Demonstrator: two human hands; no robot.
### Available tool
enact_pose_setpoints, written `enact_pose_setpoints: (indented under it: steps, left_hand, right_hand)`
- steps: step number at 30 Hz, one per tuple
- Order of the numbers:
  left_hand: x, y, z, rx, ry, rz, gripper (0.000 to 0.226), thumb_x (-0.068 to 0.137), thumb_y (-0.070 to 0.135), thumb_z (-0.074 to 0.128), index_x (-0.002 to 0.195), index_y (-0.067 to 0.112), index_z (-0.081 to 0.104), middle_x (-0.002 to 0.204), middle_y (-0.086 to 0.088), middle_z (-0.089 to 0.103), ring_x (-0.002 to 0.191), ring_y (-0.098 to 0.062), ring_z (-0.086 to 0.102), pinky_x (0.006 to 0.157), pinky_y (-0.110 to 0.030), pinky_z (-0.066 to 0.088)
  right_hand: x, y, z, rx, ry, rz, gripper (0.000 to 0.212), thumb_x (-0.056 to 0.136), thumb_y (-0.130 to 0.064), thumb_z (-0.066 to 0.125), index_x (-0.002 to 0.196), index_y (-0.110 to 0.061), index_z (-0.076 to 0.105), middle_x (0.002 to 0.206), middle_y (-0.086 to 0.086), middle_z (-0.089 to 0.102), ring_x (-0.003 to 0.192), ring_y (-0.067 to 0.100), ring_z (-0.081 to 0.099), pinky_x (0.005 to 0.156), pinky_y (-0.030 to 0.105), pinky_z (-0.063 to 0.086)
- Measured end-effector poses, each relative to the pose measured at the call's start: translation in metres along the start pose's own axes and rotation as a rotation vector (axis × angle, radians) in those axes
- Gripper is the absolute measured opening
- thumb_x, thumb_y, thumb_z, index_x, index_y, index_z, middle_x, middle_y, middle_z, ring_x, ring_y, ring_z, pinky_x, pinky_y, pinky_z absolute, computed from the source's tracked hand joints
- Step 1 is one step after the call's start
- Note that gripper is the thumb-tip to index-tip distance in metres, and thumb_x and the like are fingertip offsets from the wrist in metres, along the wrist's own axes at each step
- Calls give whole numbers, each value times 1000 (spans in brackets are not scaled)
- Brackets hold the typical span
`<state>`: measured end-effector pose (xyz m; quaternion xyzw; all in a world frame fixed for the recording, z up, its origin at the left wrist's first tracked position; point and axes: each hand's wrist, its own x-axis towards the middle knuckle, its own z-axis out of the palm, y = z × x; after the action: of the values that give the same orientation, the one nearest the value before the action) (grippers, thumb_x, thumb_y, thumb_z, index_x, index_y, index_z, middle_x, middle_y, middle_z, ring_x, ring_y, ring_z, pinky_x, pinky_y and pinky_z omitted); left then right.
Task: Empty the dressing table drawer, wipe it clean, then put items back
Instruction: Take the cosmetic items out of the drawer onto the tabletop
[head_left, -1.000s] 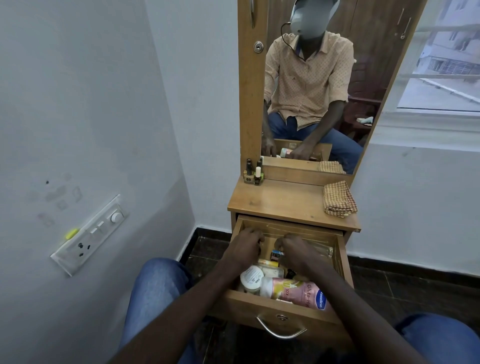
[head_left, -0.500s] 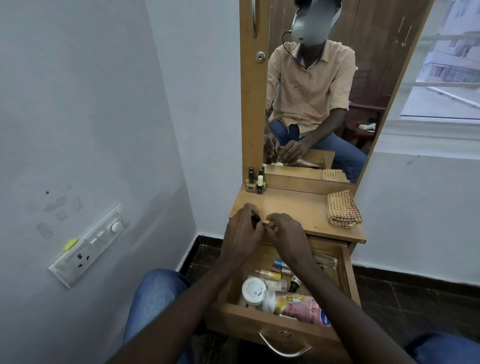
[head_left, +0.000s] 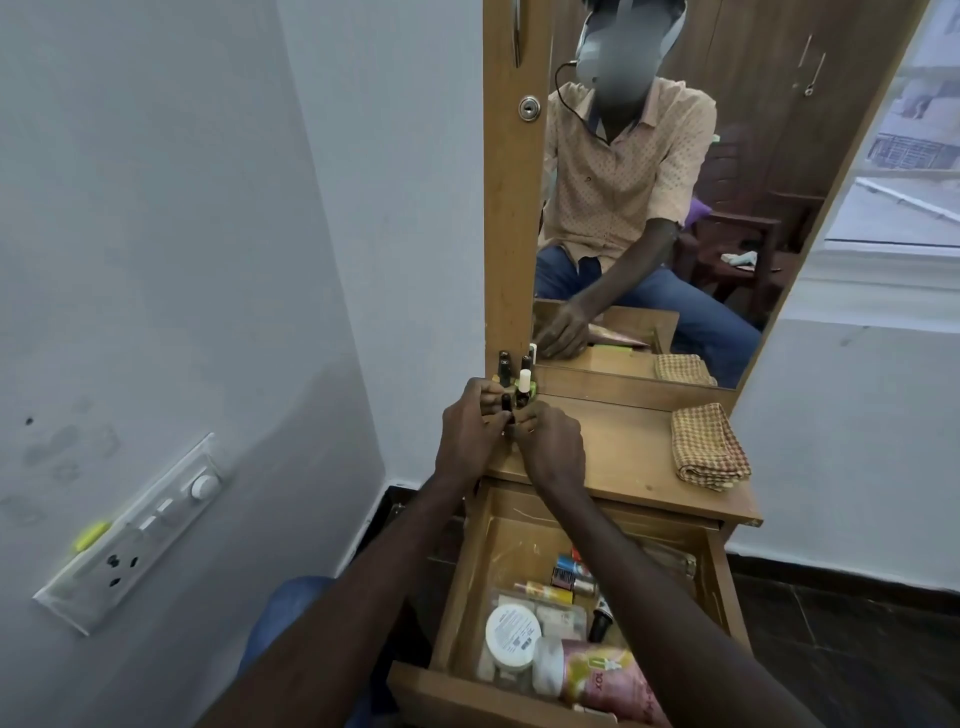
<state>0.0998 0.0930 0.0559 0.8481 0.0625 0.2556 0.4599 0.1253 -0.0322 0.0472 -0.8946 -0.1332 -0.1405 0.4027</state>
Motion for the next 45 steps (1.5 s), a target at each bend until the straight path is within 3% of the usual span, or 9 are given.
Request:
enact_pose_setpoints:
  steps: [4, 11, 18, 23, 31, 34, 38, 42, 45]
  left_hand:
    - [5, -12, 1, 32, -20, 2, 38, 93, 5, 72, 127, 15, 58, 121, 2, 71, 108, -8, 68, 92, -17, 54]
    - [22, -20, 10, 197, 30, 25, 24, 92, 4, 72, 115, 11, 68, 113, -3, 71, 96, -8, 61, 71, 0, 40]
    - [27, -21, 16, 184, 22, -17, 27, 88, 1, 77, 112, 10, 69, 107, -2, 73, 94, -10, 66, 76, -5, 46]
    - [27, -17, 16, 177, 28, -35, 27, 86, 3, 80, 110, 9, 70, 105, -2, 73, 92, -9, 66, 71, -1, 44]
    - [-20, 4, -3, 176, 137, 29, 20, 93, 13, 73, 109, 15, 63, 107, 2, 64, 97, -11, 59, 80, -23, 53]
    - [-69, 17, -14, 179, 43, 160, 15, 96, 14, 69, 108, 18, 61, 105, 5, 61, 94, -6, 56, 77, -13, 46]
    - [-126, 25, -24, 239, -246, 304, 16, 93, 4, 66, 95, 20, 63, 98, 7, 63, 89, -6, 58, 77, -22, 49]
    - [-162, 30, -24, 524, -674, 111, 33, 93, 6, 65, 124, 17, 61, 126, -3, 62, 109, -17, 60, 90, -32, 52]
    - [-177, 35, -22, 670, -772, 18, 46, 95, 5, 59, 139, 11, 50, 139, -14, 54, 122, -28, 57, 97, -38, 50]
  right_hand:
    - [6, 1, 7, 6, 11, 49, 14, 92, -25, 78, 104, -21, 75, 92, -3, 74, 80, 13, 67, 66, 37, 59]
    - [16, -5, 10, -62, 29, 72, 17, 94, -23, 75, 110, -19, 75, 97, 1, 75, 84, 17, 67, 63, 28, 47]
    - [22, -1, 13, -81, 48, 67, 16, 93, -25, 76, 107, -19, 75, 93, 2, 74, 81, 21, 68, 67, 37, 58]
    - [26, 2, 12, -115, 44, 47, 12, 91, -28, 78, 101, -21, 77, 89, 0, 73, 78, 19, 66, 60, 30, 48]
    - [-15, 10, -29, -1, 12, -147, 14, 96, -25, 71, 108, -19, 75, 99, -3, 75, 85, 9, 67, 68, 32, 60]
    - [-46, 21, -50, -59, -32, -255, 14, 97, -25, 70, 109, -19, 75, 100, -4, 74, 83, 6, 65, 69, 27, 58]
    - [-86, 42, -74, -108, -182, -252, 8, 95, -21, 67, 100, -23, 73, 91, -8, 71, 76, 6, 64, 65, 35, 60]
    - [-115, 64, -91, -206, -508, -99, 18, 94, -11, 66, 88, -27, 69, 84, -7, 70, 71, 8, 68, 67, 36, 63]
    - [-135, 72, -94, -297, -588, -57, 25, 94, -3, 59, 84, -23, 70, 80, -4, 68, 67, 10, 67, 65, 33, 62]
